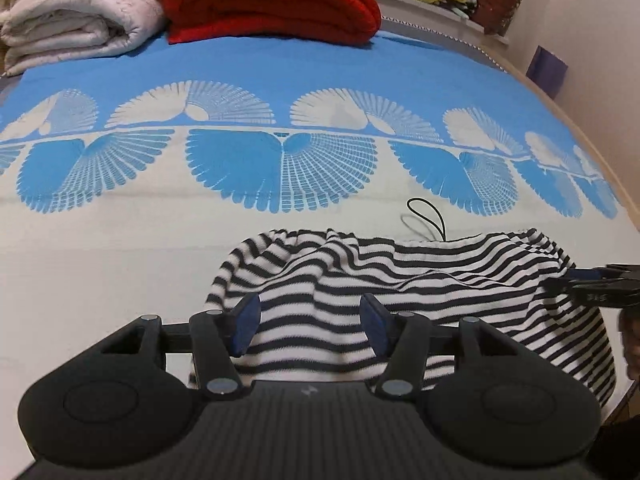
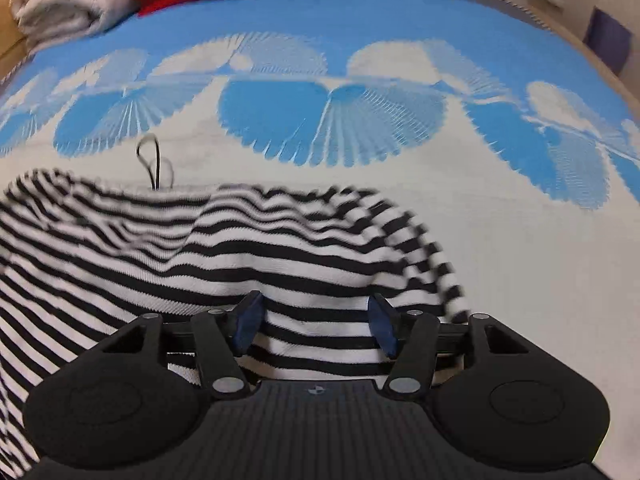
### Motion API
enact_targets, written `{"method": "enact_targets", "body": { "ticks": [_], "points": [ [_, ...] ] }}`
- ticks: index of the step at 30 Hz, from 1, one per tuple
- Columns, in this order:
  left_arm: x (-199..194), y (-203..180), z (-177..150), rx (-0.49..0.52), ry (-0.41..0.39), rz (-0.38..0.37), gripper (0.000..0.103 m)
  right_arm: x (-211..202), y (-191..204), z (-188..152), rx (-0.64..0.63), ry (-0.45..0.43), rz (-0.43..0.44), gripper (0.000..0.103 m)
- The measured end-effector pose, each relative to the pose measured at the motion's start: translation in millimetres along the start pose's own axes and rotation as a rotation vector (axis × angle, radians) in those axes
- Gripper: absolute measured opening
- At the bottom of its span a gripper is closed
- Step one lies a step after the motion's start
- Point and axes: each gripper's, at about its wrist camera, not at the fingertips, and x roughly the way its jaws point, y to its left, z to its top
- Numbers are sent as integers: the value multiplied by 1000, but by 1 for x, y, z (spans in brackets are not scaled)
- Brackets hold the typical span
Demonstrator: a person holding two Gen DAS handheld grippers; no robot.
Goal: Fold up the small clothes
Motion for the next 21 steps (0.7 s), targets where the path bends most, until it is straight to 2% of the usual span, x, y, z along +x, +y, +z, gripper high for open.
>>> {"method": "enact_targets", "body": {
  "ticks": [4, 8, 11, 14, 15, 17, 21],
  "points": [
    [-20, 2, -16, 15, -2, 29, 60, -48, -22, -18, 48, -56, 25, 56],
    [-40, -8, -38, 57, -6, 76, 60, -85, -45, -58, 37, -53, -18, 58],
    [-54, -17, -56, 81, -17, 84, 60, -92, -56, -95, 12, 3, -34, 58],
    [-65, -25, -73, 104, -10, 104, 60, -74, -60, -131, -93, 149, -122, 58],
    [-69, -28, -78, 112, -12, 111, 60, -73, -60, -138, -126, 162, -137, 58],
    [-76, -32, -85, 115, -27, 119, 61, -82, -61, -141, -120, 119, -135, 58],
    [-83, -32, -103, 77, -33, 129, 61, -116, -73, -137, 62, -11, -129, 58]
  ]
}}
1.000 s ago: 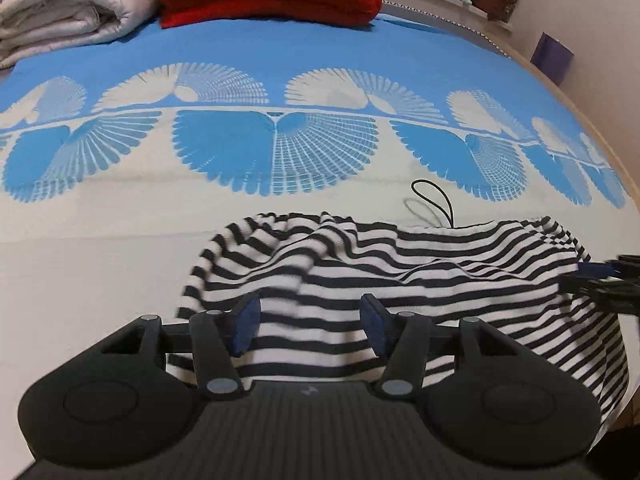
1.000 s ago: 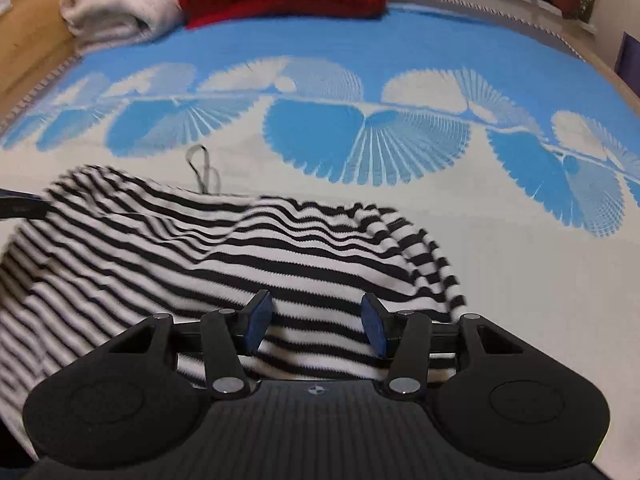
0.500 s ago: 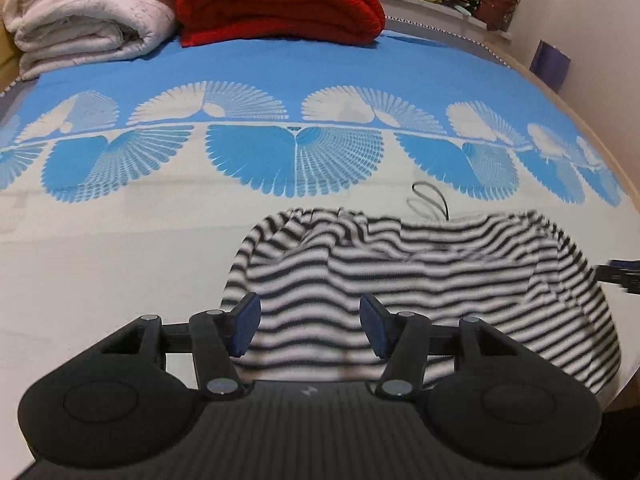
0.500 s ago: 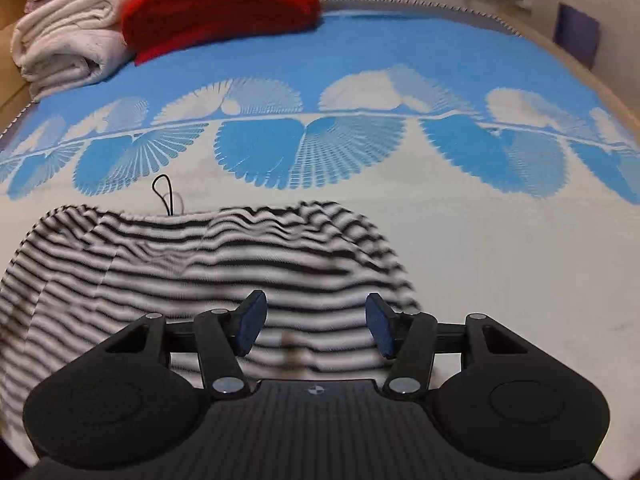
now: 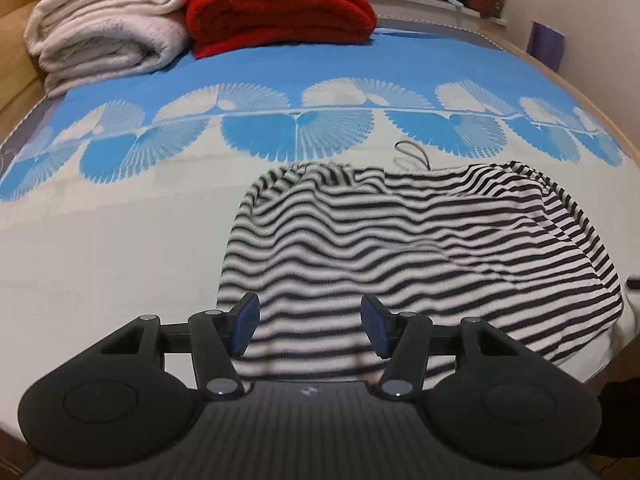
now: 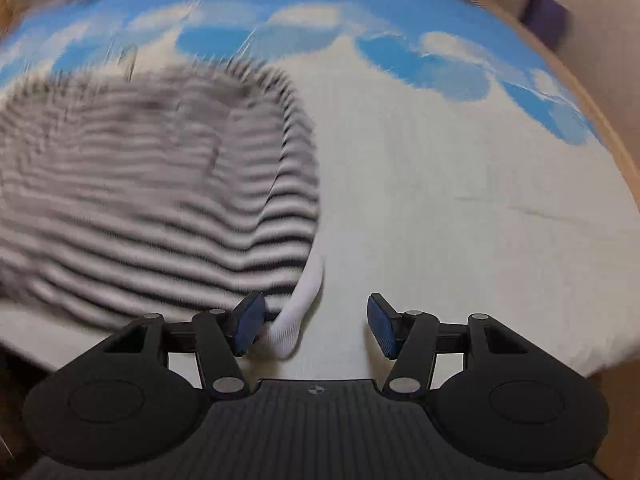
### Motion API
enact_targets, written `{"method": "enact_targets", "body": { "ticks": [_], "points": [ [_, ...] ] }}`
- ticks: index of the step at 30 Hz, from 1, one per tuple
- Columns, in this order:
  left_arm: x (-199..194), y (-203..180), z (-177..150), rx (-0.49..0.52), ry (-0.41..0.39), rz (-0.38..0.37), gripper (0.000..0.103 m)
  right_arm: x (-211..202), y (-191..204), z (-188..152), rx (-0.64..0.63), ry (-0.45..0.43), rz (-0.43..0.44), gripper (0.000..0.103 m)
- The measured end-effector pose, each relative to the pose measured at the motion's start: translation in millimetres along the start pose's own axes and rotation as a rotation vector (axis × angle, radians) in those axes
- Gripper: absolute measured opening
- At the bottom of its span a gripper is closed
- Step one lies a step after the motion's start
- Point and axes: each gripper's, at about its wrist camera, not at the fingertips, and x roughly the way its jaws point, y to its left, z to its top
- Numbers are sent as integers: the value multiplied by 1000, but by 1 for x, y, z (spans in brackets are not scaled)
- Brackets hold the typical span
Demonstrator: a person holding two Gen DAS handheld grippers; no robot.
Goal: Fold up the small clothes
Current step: 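Grasp the striped hoodie edge with the left gripper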
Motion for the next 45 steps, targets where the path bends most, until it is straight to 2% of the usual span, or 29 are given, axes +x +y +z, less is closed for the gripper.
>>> {"method": "enact_targets", "body": {
  "ticks": [3, 6, 9, 11, 13, 17, 21, 25, 28, 30, 33, 36, 37, 38, 39, 40, 42, 45],
  "points": [
    [-2, 0, -12, -32, 26, 0, 61, -29, -9, 0, 129, -105, 34, 59],
    [-7, 0, -22, -35, 21, -11, 61, -43, -7, -2, 150, -147, 58, 59],
    [-10, 7, -29, -72, 26, -13, 48, -50, -1, -9, 112, -164, 50, 59],
    [-8, 16, -31, -117, 38, -26, 30, -50, 2, -12, 78, -167, 32, 59],
    [-5, 25, -34, -168, 55, -28, 23, -49, 4, -14, 53, -165, 21, 59],
    [3, 50, -41, -304, 112, -38, 23, -46, 4, -14, 37, -156, 17, 59],
    [18, 82, -55, -518, 201, -68, 26, -39, 3, -13, 47, -143, 23, 59],
    [31, 97, -66, -660, 273, -92, 37, -33, 6, -12, 46, -126, 35, 59],
    [39, 102, -68, -721, 289, -115, 47, -30, 11, -9, 31, -121, 48, 59],
    [42, 106, -68, -758, 272, -92, 53, -27, 14, -8, 22, -117, 50, 59],
    [48, 113, -72, -832, 274, -80, 55, -22, 15, -6, 18, -95, 44, 59],
    [55, 109, -72, -821, 279, -77, 54, -11, 13, -8, 10, -29, 13, 59],
    [55, 107, -70, -804, 268, -72, 47, -5, 12, -9, 11, -1, -3, 59],
    [56, 103, -67, -785, 256, -67, 35, 0, 9, -9, 20, 22, -15, 59],
    [55, 100, -65, -769, 246, -52, 29, 3, 7, -10, 30, 36, -20, 59],
    [54, 98, -63, -757, 236, -36, 16, 7, 5, -10, 43, 50, -23, 59],
    [52, 92, -59, -711, 228, -17, 12, 12, 0, -10, 67, 72, -30, 59],
    [43, 75, -43, -588, 219, 31, 10, 16, -6, -8, 105, 93, -41, 59]
  ]
}}
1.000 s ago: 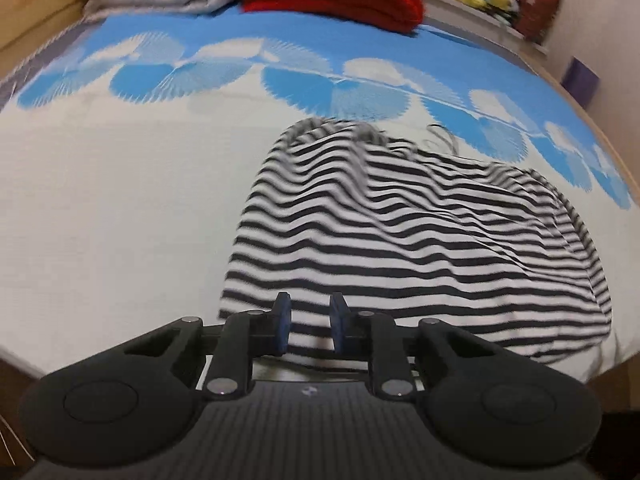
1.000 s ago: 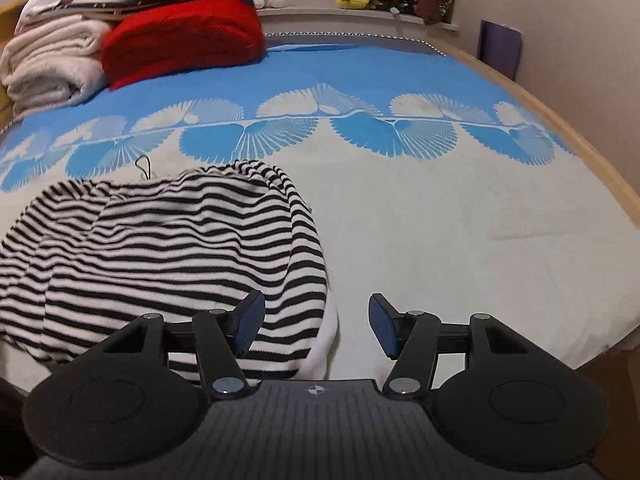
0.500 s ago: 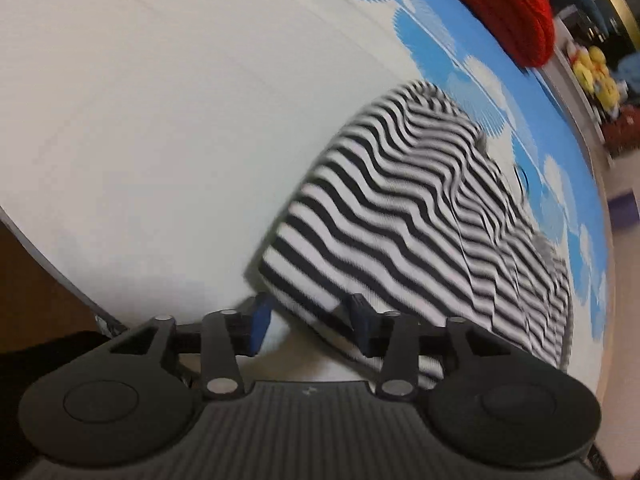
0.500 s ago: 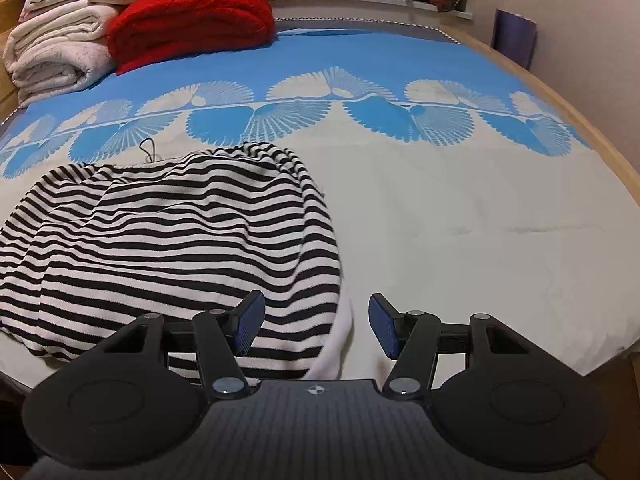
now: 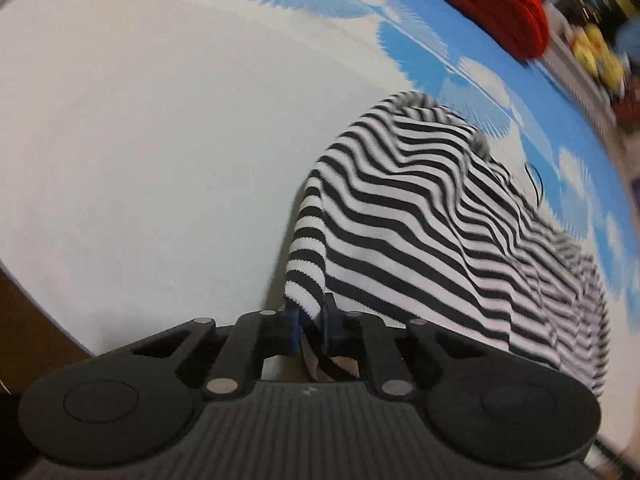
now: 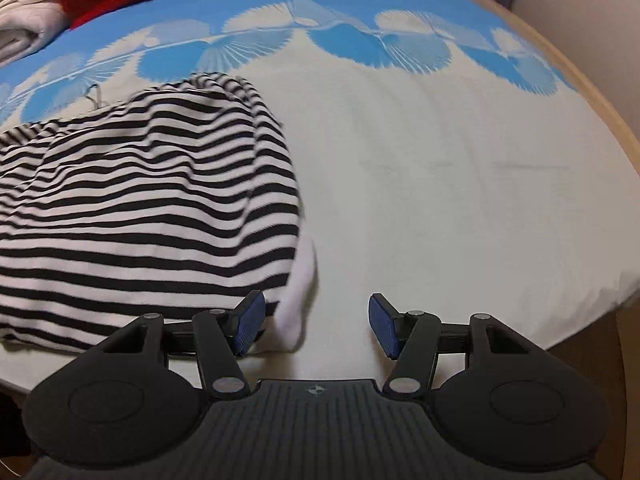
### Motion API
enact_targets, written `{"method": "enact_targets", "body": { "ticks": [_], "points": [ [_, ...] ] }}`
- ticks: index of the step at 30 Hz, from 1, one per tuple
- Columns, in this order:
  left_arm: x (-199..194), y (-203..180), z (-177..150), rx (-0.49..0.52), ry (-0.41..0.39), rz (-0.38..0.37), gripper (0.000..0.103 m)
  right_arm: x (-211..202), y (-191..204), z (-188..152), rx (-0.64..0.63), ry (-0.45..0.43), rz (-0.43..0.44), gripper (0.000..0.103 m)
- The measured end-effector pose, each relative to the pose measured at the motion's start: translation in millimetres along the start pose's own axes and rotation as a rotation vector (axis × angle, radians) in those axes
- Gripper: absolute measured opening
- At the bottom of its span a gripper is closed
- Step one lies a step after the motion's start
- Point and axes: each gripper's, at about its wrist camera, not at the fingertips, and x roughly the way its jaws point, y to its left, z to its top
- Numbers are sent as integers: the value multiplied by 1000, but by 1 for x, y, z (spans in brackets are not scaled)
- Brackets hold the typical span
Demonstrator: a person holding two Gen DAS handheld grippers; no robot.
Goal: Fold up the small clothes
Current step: 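Grasp the striped hoodie edge with the left gripper, then lift and fold the held edge over the hoodie with the left gripper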
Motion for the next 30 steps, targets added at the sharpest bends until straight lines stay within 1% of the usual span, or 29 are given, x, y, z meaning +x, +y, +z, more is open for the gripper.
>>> {"method": "enact_targets", "body": {
  "ticks": [3, 5, 6, 8, 9, 11, 13, 15, 17, 18, 19, 20, 21, 22, 23, 24, 25, 27, 30],
  "points": [
    [-27, -21, 7, 37, -60, 9, 9, -2, -12, 6, 76, -5, 3, 59],
    [-49, -51, 12, 86, -117, -7, 9, -6, -22, 11, 141, -25, 5, 59],
    [-61, -74, 14, 137, -150, -23, 9, -9, -28, 13, 164, -40, 1, 59],
    [-87, -132, 10, 275, -225, -77, 8, -15, -39, 18, 195, -73, -17, 59],
    [-99, -163, 4, 345, -259, -113, 8, -18, -45, 20, 212, -88, -22, 59],
    [-115, -221, -15, 472, -295, -190, 8, -24, -60, 23, 262, -114, -21, 59],
    [-121, -277, -48, 596, -293, -280, 8, -28, -77, 23, 313, -133, -28, 59],
    [-114, -325, -88, 712, -254, -375, 8, -31, -92, 21, 354, -146, -50, 59],
    [-98, -359, -125, 815, -191, -446, 10, -33, -105, 17, 383, -150, -79, 59],
    [-84, -375, -144, 881, -126, -468, 12, -33, -111, 15, 398, -148, -84, 59],
    [-72, -385, -156, 918, -74, -463, 15, -32, -117, 14, 412, -145, -81, 59],
    [-61, -391, -166, 943, -34, -448, 16, -32, -122, 13, 425, -141, -73, 59],
    [-57, -392, -169, 949, -24, -438, 17, -31, -126, 12, 437, -137, -63, 59],
    [-58, -388, -167, 938, -29, -447, 20, -31, -129, 11, 447, -134, -51, 59],
    [-62, -381, -160, 915, -38, -473, 25, -31, -131, 10, 456, -133, -36, 59],
    [-65, -371, -148, 881, -48, -495, 27, -30, -133, 11, 462, -133, -20, 59],
    [-69, -362, -135, 855, -58, -500, 29, -30, -134, 11, 468, -133, -2, 59],
    [-76, -338, -110, 825, -87, -469, 29, -30, -135, 12, 487, -134, 38, 59],
    [-80, -300, -84, 823, -117, -391, 29, -32, -130, 17, 516, -149, 123, 59]
  ]
}}
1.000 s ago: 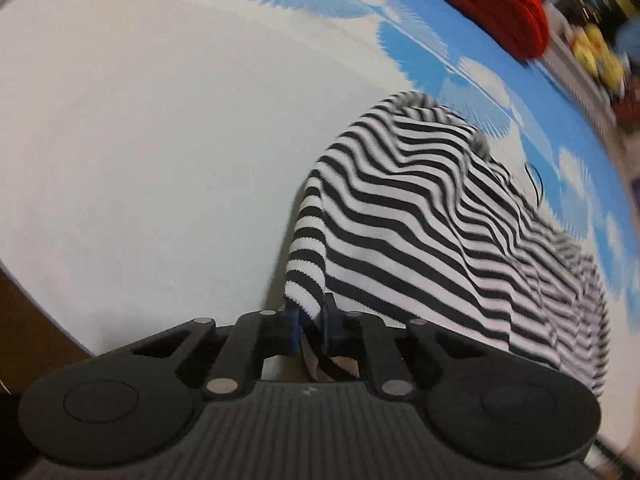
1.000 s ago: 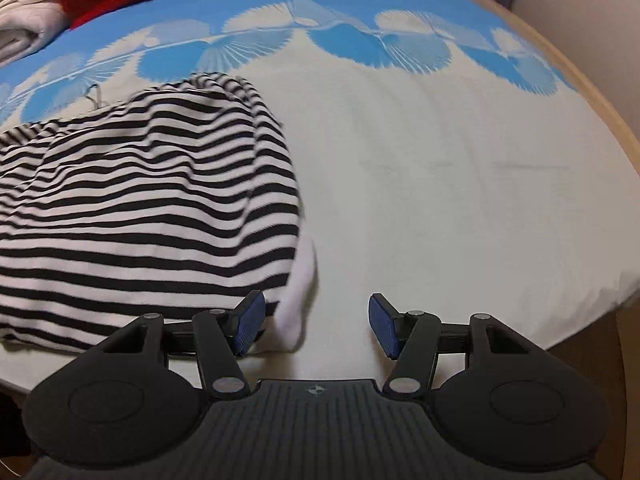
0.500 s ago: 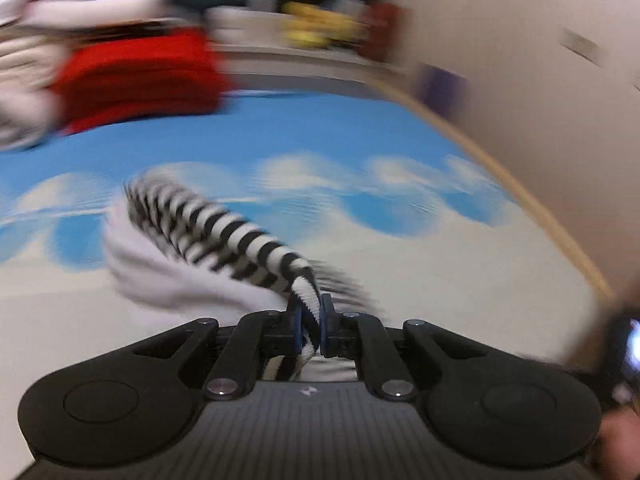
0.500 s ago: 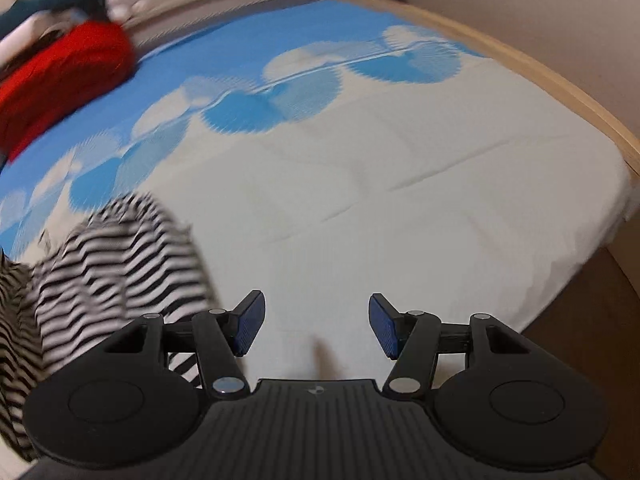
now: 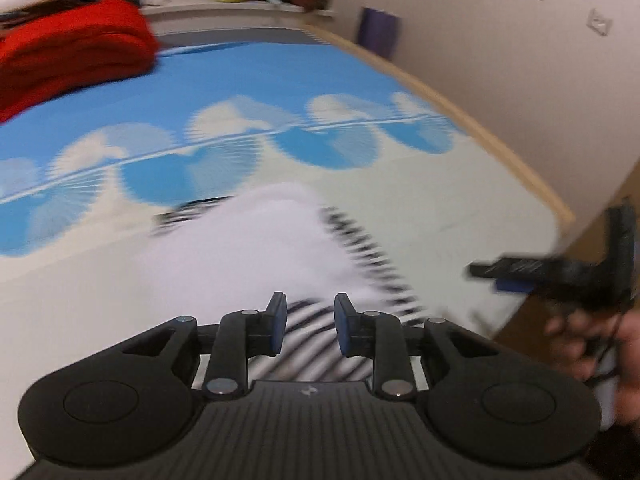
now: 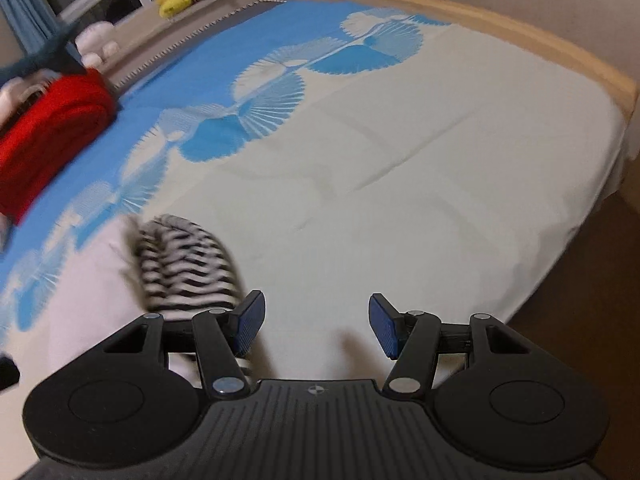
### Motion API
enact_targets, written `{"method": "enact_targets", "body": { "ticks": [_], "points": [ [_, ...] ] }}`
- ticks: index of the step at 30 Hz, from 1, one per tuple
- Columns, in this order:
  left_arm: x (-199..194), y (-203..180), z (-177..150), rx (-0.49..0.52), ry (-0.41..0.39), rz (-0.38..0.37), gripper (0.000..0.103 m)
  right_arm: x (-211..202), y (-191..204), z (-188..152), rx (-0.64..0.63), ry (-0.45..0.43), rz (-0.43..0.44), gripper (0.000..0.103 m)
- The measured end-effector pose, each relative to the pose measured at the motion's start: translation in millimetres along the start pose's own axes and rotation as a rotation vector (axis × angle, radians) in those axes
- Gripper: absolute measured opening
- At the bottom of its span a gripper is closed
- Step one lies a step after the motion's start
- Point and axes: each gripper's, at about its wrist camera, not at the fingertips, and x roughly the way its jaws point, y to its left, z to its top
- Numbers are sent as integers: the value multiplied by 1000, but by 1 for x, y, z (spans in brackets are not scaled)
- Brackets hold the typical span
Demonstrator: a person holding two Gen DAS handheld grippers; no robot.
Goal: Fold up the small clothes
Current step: 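Lift and fold the held edge over the hoodie with the left gripper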
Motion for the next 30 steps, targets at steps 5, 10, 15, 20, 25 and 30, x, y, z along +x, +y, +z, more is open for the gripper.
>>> {"method": "enact_targets", "body": {
  "ticks": [5, 10, 15, 20, 25, 30],
  "points": [
    [-18, 58, -41, 2, 9, 50, 29, 17, 31, -18, -62, 96, 177, 59],
    [-7, 100, -84, -121, 93, 89, 27, 39, 52, -39, -117, 149, 151, 59],
    [-11, 87, -81, -62, 15, 13, 36, 51, 66, -47, -171, 141, 126, 62],
    [-17, 89, -81, -106, 28, -2, 36, 49, 89, -57, -294, 106, 162, 40],
    [-14, 96, -75, -150, 3, -20, 36, 21, 99, -59, -391, 16, 210, 3],
    [-13, 85, -71, -165, -11, -99, 54, -33, 59, -23, -174, -80, 383, 2]
  ]
}}
